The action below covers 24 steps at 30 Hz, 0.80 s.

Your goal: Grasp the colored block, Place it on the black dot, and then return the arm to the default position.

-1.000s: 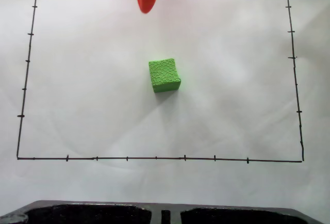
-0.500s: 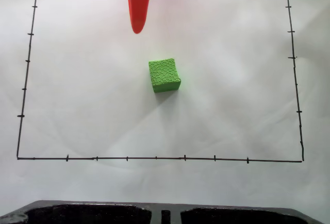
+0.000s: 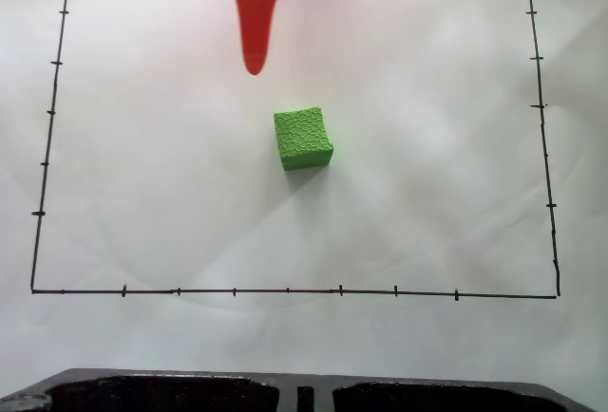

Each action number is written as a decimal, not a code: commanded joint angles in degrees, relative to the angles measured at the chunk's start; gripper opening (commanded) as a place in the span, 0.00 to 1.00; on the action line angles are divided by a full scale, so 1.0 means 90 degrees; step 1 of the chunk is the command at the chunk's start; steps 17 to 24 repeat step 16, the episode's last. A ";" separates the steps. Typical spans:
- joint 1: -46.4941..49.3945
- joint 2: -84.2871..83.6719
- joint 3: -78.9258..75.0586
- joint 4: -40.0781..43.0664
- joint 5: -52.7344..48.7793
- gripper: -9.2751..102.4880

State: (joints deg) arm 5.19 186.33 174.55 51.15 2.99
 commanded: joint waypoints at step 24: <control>0.0078 0.0107 -0.0029 0.0020 0.0078 0.08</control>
